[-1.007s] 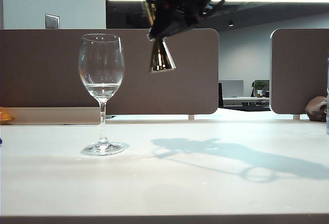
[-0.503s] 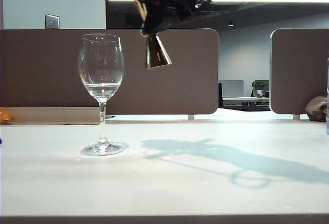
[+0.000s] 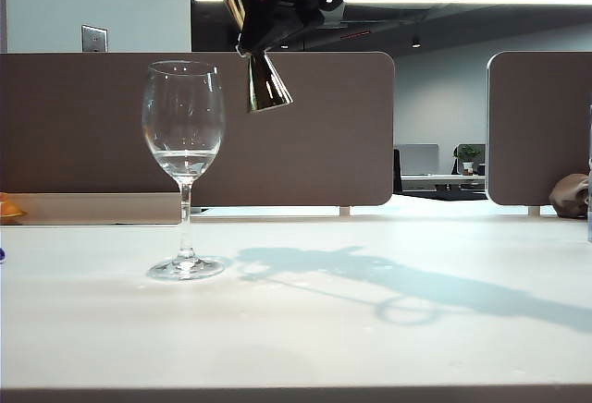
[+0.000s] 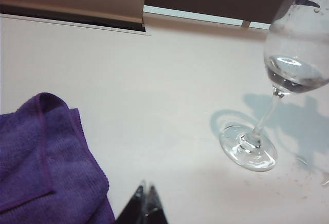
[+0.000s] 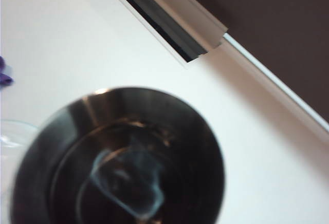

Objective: Pick up the jigger and pour the water inside into the glass.

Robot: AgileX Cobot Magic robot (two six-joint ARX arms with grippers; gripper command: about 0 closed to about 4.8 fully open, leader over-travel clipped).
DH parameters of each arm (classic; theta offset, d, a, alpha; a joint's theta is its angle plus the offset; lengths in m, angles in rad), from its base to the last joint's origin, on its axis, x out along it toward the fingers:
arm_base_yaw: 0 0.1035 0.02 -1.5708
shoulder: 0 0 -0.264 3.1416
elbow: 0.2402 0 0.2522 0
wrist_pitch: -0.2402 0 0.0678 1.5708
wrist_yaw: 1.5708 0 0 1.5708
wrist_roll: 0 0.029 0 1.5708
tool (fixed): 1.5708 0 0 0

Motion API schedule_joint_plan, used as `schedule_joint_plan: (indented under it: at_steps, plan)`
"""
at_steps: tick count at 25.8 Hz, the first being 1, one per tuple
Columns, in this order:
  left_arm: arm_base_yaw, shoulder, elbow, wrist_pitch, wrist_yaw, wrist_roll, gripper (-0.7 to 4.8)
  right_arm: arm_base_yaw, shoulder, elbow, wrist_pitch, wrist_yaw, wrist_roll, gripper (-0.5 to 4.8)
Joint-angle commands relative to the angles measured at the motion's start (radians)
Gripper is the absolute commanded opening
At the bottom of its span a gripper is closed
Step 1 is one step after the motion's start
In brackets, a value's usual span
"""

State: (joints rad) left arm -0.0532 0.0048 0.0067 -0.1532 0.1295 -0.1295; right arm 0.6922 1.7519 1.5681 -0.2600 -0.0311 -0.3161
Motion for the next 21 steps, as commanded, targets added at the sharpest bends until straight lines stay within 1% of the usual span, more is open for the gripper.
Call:
schedule_joint_plan:
  at_steps: [1,6,9,15,19,21]
  plan:
    - [0.002,0.001,0.001,0.012,0.004,0.002,-0.05,0.002,-0.006,0.008,0.019,0.014,-0.046,-0.06]
    - [0.002,0.001,0.001,0.012,0.004,0.002,-0.05,0.002,-0.006,0.008,0.021,0.036,-0.085,-0.06]
    - [0.002,0.001,0.001,0.012,0.004,0.002,-0.05,0.003,-0.006,0.008,0.024,0.035,-0.13,-0.06]
    - [0.002,0.001,0.001,0.012,0.005,0.002,-0.05,0.004,-0.005,0.008,0.032,0.035,-0.167,-0.06]
    - [0.002,0.001,0.001,0.012,0.005,0.002,-0.05,0.005,-0.005,0.008,0.034,0.032,-0.243,-0.06]
    - [0.002,0.001,0.001,0.012,0.005,0.002,-0.05,0.012,0.003,0.008,0.047,0.036,-0.243,-0.06]
